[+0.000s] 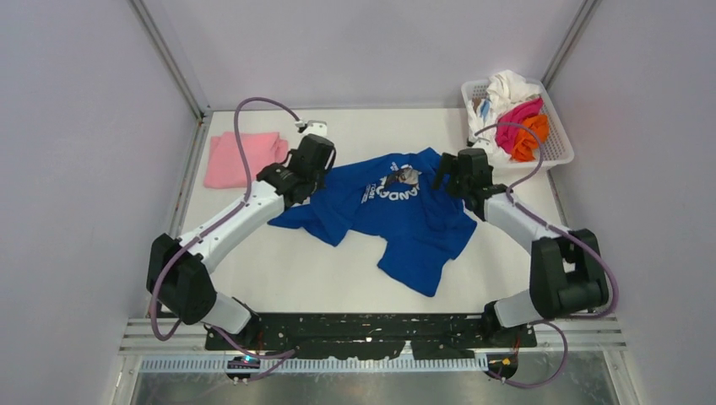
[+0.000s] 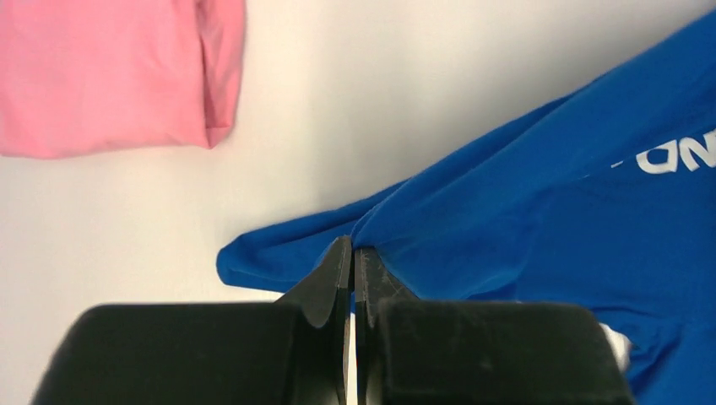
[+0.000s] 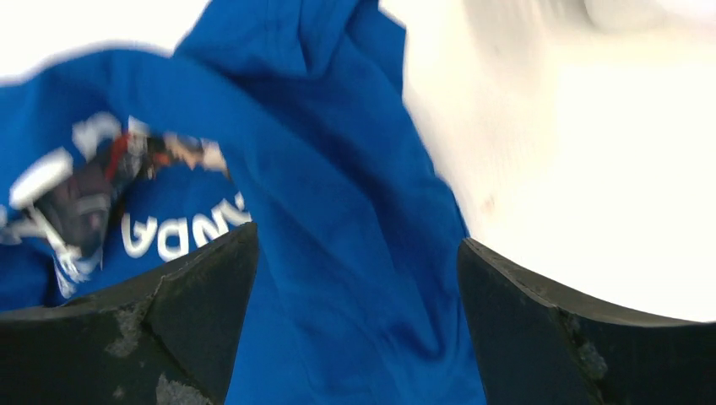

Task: Fold and stack the t-shirts
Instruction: Flatten out the tshirt

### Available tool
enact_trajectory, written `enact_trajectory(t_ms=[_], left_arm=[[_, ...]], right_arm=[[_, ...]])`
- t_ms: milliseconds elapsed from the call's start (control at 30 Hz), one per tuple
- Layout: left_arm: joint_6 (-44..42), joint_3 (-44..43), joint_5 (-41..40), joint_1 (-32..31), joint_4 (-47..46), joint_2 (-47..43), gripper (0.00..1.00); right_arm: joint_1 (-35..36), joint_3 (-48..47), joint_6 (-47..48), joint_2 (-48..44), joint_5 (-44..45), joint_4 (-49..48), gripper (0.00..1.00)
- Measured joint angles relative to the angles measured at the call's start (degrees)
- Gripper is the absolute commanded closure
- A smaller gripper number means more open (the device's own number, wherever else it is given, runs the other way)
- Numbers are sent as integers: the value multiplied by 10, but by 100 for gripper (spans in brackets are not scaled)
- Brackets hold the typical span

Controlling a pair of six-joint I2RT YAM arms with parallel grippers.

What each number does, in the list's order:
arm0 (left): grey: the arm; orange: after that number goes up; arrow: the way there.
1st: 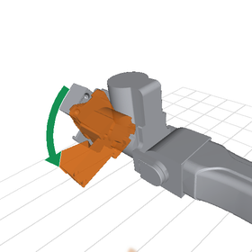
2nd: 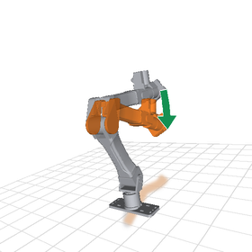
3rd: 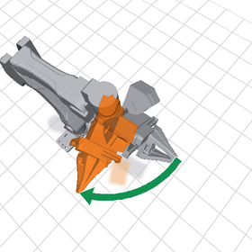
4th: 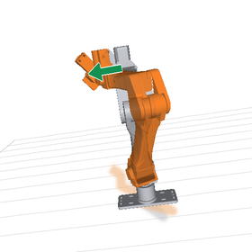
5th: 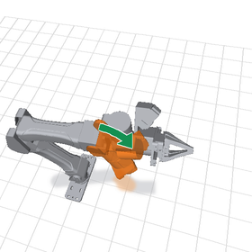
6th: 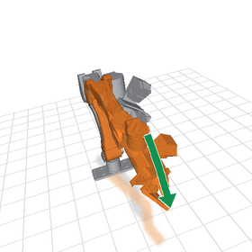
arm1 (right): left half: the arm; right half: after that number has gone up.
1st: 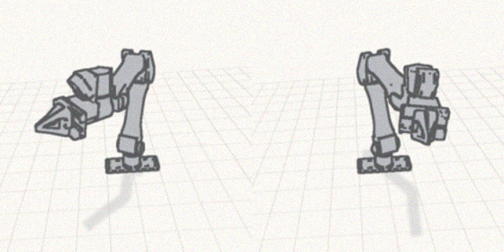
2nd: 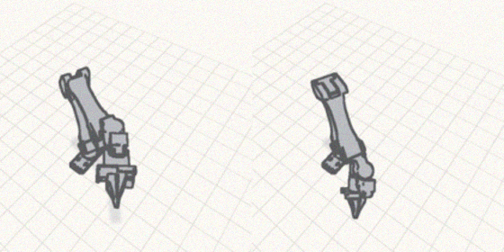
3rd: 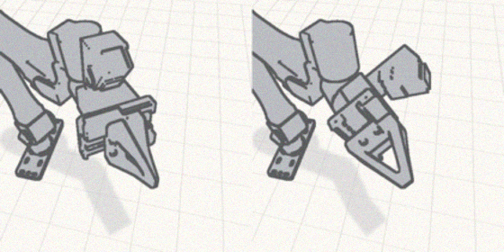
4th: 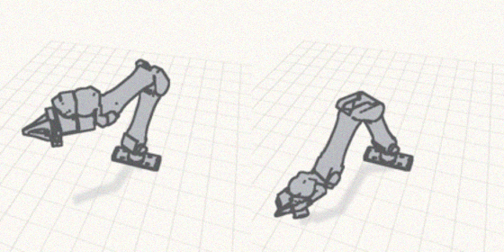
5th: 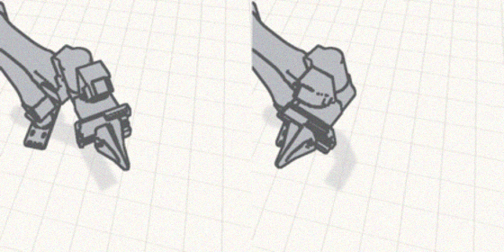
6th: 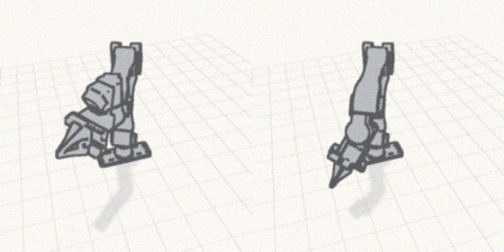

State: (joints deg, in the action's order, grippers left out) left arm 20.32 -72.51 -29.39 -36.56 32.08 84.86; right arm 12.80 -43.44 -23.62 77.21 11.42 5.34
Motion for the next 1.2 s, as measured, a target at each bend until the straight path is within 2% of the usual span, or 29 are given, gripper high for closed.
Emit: enact_trajectory(t_ms=[233,300,433,533,600,667,700,767,867,1000,1200], left_arm=[[-13,-23,17,44,3,8,100],[-15,-30,24,51,1,16,100],[-17,-40,35,61,0,36,100],[-17,-43,42,67,0,49,100],[-17,-43,47,74,0,53,100],[-17,-43,50,81,0,54,100],[-17,-43,51,84,0,54,100],[-17,-44,50,89,-1,54,100],[-17,-44,49,92,0,47,100],[-21,-37,47,92,-1,-3,100],[-33,-2,52,92,-4,-191,100]], right_arm=[[-29,-160,8,212,-22,-8,12],[-33,-202,7,262,-27,7,19],[-34,-263,5,323,-34,35,23],[-25,-270,5,334,-33,46,26],[-11,-271,6,336,-20,62,35],[6,-277,8,336,-12,81,61],[10,-280,12,337,-10,87,80],[19,-283,11,338,-12,97,93],[25,-272,11,328,-17,89,95],[24,-193,21,245,-17,67,95],[24,-130,71,-26,-17,67,95]])
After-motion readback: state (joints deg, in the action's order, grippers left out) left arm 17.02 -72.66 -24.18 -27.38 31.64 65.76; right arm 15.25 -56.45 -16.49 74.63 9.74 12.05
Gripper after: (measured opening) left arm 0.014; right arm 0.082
